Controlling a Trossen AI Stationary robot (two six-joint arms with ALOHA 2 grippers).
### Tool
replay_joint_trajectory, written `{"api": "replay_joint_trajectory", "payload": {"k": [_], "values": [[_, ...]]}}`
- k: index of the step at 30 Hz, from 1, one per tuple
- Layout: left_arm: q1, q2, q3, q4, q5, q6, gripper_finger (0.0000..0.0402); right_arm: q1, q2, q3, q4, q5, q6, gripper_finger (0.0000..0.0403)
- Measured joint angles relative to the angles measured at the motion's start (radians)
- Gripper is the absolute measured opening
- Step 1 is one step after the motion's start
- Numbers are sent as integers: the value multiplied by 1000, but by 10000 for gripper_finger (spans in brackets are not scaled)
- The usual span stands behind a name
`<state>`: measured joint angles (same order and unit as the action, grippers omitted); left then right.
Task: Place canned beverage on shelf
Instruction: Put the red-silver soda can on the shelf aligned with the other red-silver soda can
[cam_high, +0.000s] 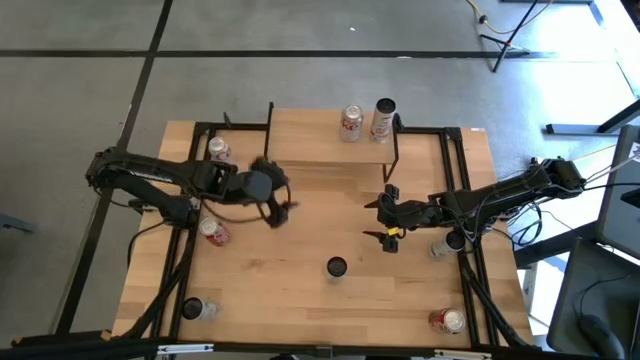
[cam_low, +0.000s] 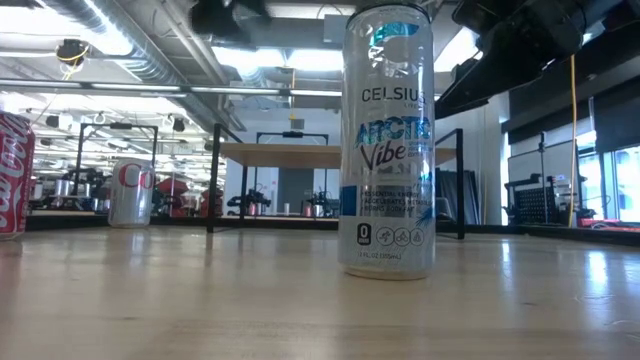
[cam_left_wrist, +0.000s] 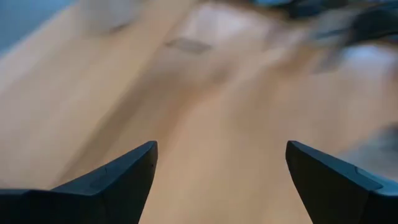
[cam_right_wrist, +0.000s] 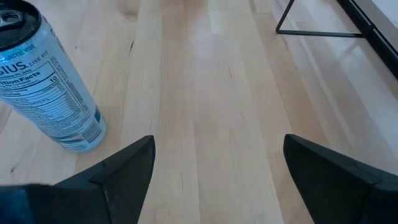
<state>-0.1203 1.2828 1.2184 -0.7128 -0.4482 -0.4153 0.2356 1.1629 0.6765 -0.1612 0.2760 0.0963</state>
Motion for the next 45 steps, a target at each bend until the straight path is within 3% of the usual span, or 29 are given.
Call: {"api": "replay_joint_trajectory", "payload": {"k": [5, 10, 16, 29, 45], "values": [[117, -4, 32, -280, -140, -170, 342, 0, 0, 0, 0, 0, 0, 340], [285, -3, 38, -482, -156, -237, 342, 0, 0, 0, 1, 0, 0, 340], [491, -3, 38, -574, -146, -230, 342, 0, 0, 0, 1, 0, 0, 340], [913, 57, -16, -546, 4, -29, 342, 0, 0, 0, 2, 0, 1, 340], [1077, 147, -113, -459, 149, 61, 342, 0, 0, 0, 2, 0, 0, 340]]}}
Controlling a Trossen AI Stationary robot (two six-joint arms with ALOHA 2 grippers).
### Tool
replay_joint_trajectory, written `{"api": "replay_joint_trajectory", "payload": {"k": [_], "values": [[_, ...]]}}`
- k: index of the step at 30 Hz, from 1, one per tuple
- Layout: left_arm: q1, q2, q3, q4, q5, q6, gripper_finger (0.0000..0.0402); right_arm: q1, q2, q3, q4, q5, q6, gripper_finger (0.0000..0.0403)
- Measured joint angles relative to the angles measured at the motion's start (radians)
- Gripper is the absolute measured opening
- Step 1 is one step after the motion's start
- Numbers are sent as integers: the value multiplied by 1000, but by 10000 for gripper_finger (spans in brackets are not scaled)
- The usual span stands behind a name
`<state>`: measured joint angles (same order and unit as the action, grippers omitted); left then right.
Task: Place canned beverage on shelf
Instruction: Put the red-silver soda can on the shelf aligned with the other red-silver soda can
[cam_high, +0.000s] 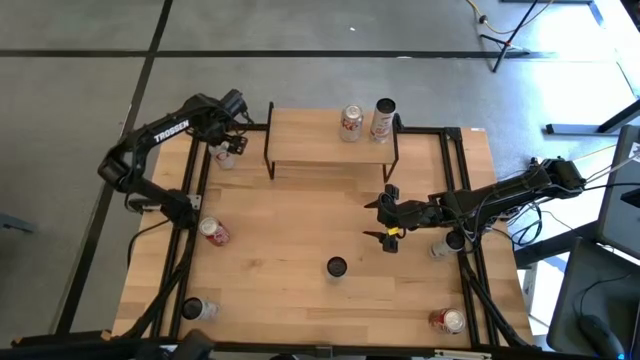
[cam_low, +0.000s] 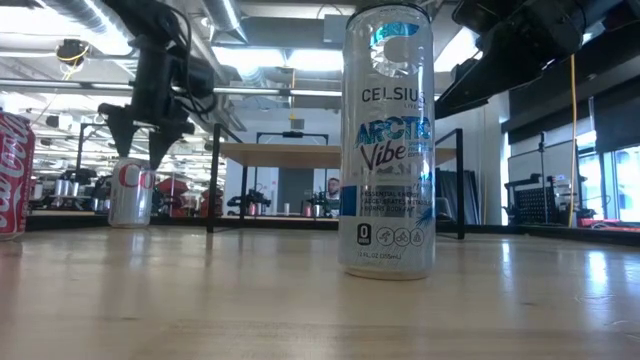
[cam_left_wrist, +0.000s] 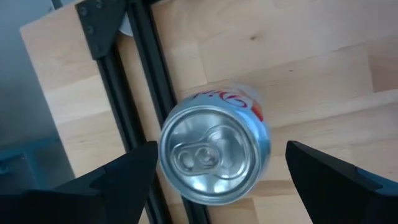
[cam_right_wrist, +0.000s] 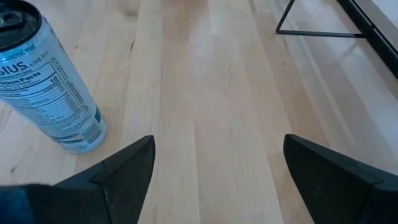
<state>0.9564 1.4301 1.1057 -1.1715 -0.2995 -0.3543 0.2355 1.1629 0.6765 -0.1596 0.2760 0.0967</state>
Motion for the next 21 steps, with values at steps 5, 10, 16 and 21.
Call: {"api": "replay_joint_trajectory", "payload": {"k": [5, 10, 16, 21], "values": [[2, 26, 0, 13, 3, 2, 342, 0, 0, 0, 0, 0, 0, 340], [1, 57, 0, 7, 23, 10, 342, 0, 0, 0, 0, 0, 0, 340], [1, 69, 0, 6, 32, 21, 324, 0, 0, 0, 0, 0, 0, 340], [-10, 67, 1, 0, 24, 51, 272, 0, 0, 0, 0, 0, -1, 340]]}}
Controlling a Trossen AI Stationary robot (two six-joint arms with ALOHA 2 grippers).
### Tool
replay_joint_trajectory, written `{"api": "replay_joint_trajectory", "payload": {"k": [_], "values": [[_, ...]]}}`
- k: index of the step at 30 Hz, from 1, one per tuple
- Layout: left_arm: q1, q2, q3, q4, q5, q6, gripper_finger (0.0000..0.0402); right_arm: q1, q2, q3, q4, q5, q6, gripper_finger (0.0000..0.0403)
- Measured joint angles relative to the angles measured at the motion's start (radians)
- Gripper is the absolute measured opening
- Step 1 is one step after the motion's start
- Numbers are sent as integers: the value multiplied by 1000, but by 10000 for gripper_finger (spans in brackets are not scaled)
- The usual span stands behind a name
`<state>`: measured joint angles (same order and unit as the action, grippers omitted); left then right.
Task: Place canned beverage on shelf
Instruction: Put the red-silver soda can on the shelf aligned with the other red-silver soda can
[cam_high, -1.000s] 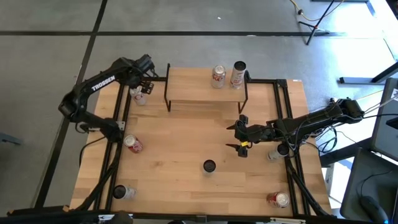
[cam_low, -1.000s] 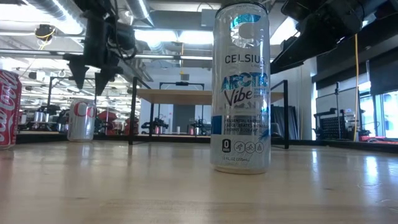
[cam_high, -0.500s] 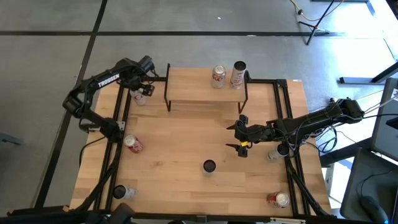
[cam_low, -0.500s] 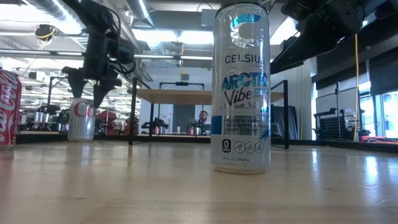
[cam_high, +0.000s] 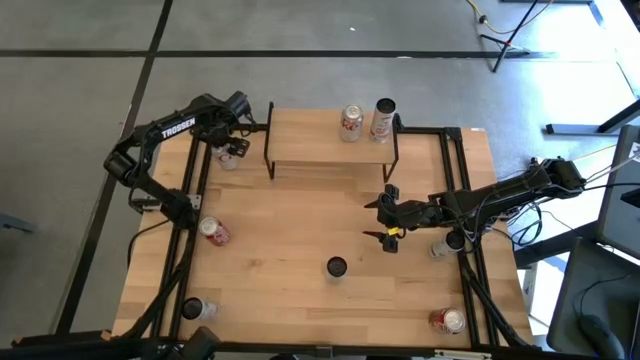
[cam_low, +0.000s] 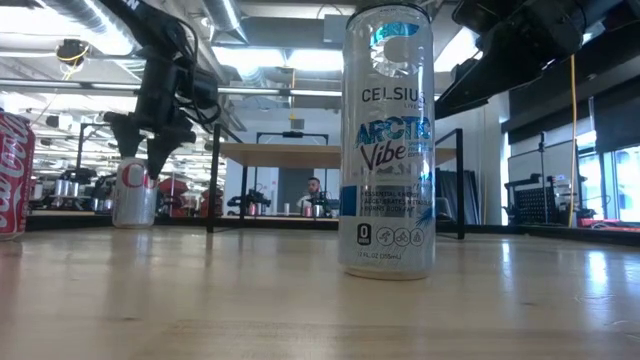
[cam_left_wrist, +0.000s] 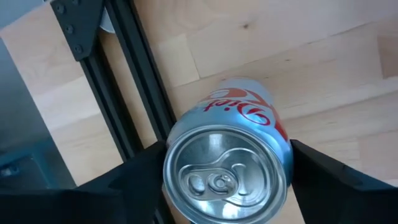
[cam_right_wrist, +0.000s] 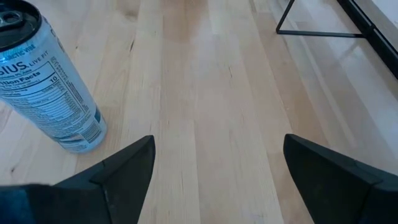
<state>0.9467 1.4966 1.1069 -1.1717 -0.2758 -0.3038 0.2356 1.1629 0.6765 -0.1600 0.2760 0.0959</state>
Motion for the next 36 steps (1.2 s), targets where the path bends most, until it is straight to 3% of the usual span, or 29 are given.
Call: {"api": "replay_joint_trajectory", "payload": {"k": [4, 14, 21, 27, 36], "values": [[-33, -8, -1, -22, -25, 22, 241, 0, 0, 0, 0, 0, 0, 339], [-209, -153, -1, -130, 1, -1, 241, 0, 0, 0, 0, 0, 0, 340], [-434, -259, 0, -185, 116, -85, 241, 0, 0, 0, 0, 0, 0, 339], [-657, -288, 0, -204, 138, -229, 241, 0, 0, 0, 0, 1, 0, 339], [-923, -225, 24, 69, 144, -254, 241, 0, 0, 0, 1, 1, 0, 340]]}}
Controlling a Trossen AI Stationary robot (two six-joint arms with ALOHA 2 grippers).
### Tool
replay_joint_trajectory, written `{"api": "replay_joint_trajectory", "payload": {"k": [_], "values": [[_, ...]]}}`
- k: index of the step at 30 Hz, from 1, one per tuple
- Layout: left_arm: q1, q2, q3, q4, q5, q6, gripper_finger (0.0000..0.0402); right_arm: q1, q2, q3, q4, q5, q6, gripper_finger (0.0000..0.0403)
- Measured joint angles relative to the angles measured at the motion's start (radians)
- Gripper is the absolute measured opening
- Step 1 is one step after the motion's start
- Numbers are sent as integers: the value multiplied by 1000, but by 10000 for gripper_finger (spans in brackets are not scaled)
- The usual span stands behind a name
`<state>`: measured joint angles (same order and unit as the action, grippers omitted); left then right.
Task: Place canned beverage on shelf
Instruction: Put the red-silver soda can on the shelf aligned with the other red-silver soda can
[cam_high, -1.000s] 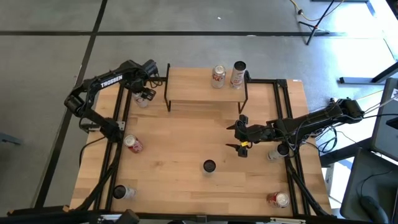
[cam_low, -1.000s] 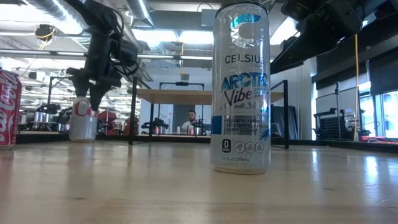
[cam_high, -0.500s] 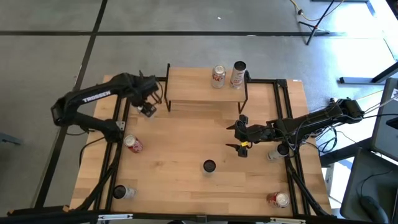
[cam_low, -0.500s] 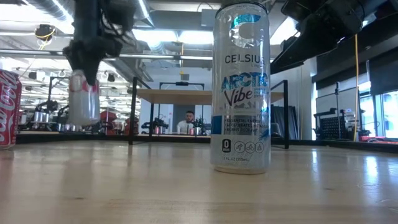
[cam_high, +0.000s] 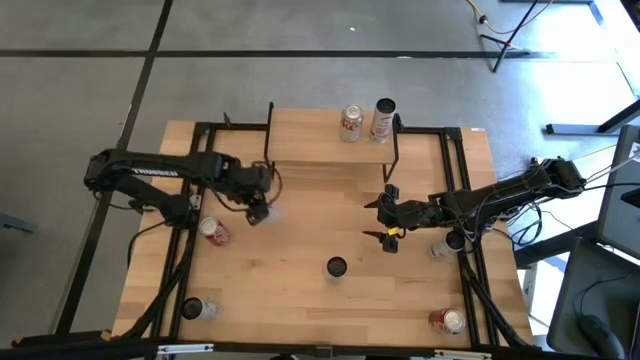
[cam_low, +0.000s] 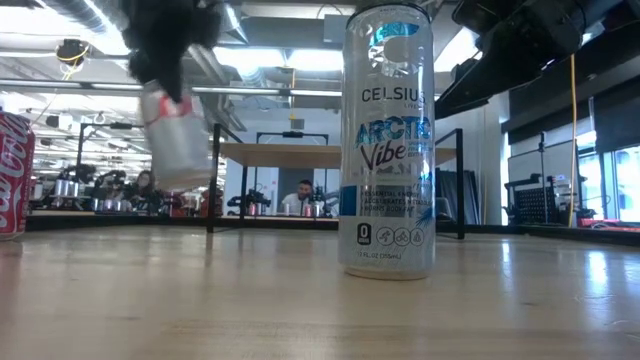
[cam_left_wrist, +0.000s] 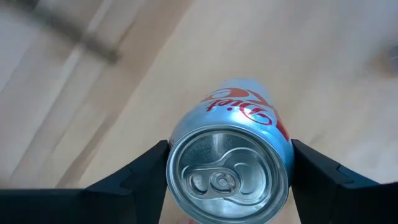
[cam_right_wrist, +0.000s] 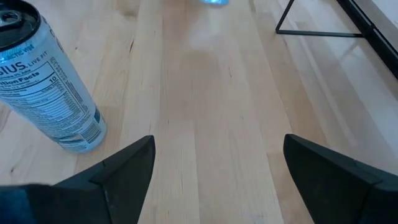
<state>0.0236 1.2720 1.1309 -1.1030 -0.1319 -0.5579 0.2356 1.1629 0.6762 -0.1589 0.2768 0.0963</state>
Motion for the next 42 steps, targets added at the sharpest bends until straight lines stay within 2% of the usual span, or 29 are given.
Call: {"api": "replay_joint_trajectory", "payload": {"k": [6, 13, 16, 20, 24, 29, 34, 42], "values": [[-93, 146, 138, 111, -55, 84, 241, 0, 22, 0, 4, 0, 8, 340], [-130, 401, 401, 135, -94, 257, 241, 0, 127, 0, 169, 71, -42, 329], [-132, 491, 501, 136, -93, 333, 241, 0, 161, 0, 239, 53, -78, 291], [-134, 560, 587, 138, -94, 407, 241, 0, 177, 0, 268, 45, -102, 203], [-135, 573, 605, 165, -120, 442, 241, 0, 188, 0, 278, 25, -107, 118], [-136, 573, 606, 215, -119, 485, 241, 0, 227, 0, 312, 19, -129, 52], [-136, 573, 606, 284, -128, 501, 240, 0, 264, 0, 352, 20, -147, 25], [-133, 573, 607, 312, -142, 508, 239, 0, 266, 0, 346, 63, -156, 19]]}}
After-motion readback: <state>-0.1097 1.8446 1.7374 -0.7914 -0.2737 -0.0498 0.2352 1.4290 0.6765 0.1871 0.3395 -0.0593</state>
